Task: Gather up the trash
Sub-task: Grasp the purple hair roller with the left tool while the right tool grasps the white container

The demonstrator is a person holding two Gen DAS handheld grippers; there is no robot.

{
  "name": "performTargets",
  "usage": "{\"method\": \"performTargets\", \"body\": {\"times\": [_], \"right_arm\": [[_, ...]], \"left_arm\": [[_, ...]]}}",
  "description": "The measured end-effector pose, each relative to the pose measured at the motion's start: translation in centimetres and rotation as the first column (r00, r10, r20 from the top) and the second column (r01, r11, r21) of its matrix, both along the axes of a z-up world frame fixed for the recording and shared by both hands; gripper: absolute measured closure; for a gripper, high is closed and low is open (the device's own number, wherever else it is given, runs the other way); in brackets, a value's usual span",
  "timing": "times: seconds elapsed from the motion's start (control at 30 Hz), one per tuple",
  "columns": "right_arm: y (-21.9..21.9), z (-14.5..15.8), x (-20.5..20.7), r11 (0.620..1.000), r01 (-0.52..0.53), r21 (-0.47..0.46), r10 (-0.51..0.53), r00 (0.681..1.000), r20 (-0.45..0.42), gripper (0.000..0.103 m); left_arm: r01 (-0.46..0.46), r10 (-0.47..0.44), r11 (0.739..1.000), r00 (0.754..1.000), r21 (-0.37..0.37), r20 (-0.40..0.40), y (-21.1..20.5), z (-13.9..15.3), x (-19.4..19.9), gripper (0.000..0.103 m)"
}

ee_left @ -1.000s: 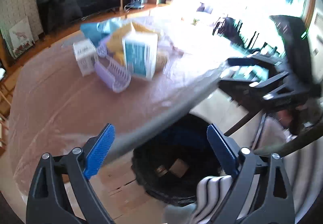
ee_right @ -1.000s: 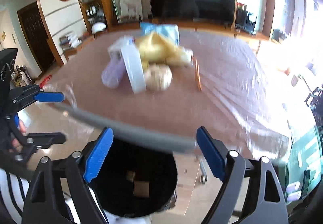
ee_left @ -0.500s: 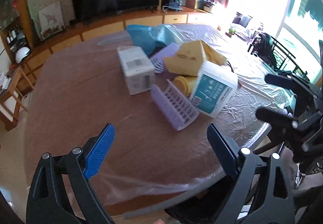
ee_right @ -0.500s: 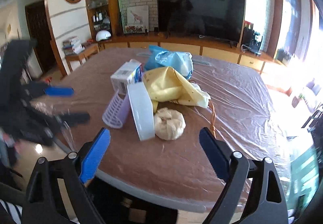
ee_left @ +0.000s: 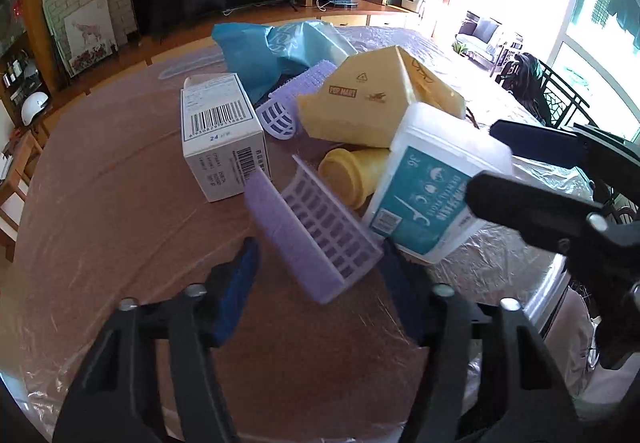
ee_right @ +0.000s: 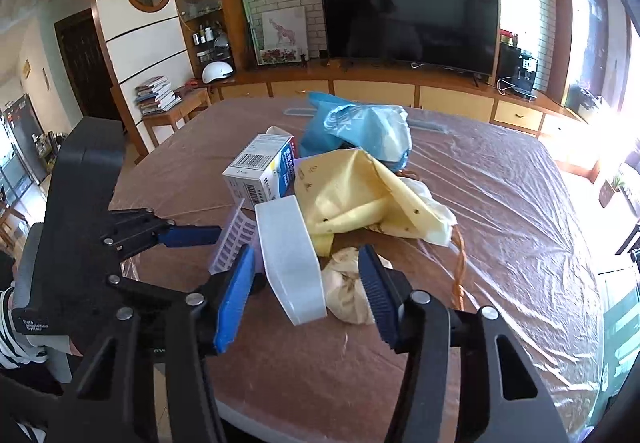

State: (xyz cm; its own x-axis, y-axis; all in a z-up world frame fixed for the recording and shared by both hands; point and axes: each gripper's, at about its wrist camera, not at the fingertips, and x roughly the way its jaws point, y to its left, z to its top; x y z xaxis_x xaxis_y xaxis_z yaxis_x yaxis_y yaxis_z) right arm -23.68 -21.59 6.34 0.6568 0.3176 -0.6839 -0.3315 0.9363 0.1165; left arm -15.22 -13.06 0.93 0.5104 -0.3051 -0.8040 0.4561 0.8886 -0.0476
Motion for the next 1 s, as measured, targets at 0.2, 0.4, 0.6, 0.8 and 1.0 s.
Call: {"method": "performTargets", "body": {"times": [0.2, 0.4, 0.6, 0.8, 1.0], "right_arm": [[1.4, -0.8, 0.9, 1.000, -0.030, 0.000, 0.030, 0.999, -0.018, 0.051], [2.1, -1.4, 1.3, 0.999, -0.042, 0.004, 0.042, 0.999, -0.031, 0.051], [2.3, -1.8, 1.9, 0.999, -0.030, 0.030, 0.031, 0.998, -0.048, 0.051], [2.2, -2.3, 2.3, 0.997, -0.005, 0.072, 0.011, 0.997, -0.080, 0.052], [2.4, -2.5, 2.4, 0.997, 0.008, 0.077, 0.000, 0.996, -0.093, 0.052]], "left_arm": [[-0.026, 0.026, 1.000, 1.000, 0.001, 0.006, 1.9, 0.2, 0.4, 0.051], [-0.047, 0.044, 0.997, 0.998, -0.067, -0.044, 4.4, 0.4, 1.2, 0.049], [-0.040, 0.039, 0.998, 0.999, -0.047, -0.022, 3.6, 0.7, 2.0, 0.038], [-0.077, 0.077, 0.997, 0.997, -0.010, -0.015, 3.3, 0.1, 2.8, 0.038], [-0.070, 0.070, 0.998, 0.997, 0.004, -0.011, 4.0, -0.4, 2.9, 0.049]]}}
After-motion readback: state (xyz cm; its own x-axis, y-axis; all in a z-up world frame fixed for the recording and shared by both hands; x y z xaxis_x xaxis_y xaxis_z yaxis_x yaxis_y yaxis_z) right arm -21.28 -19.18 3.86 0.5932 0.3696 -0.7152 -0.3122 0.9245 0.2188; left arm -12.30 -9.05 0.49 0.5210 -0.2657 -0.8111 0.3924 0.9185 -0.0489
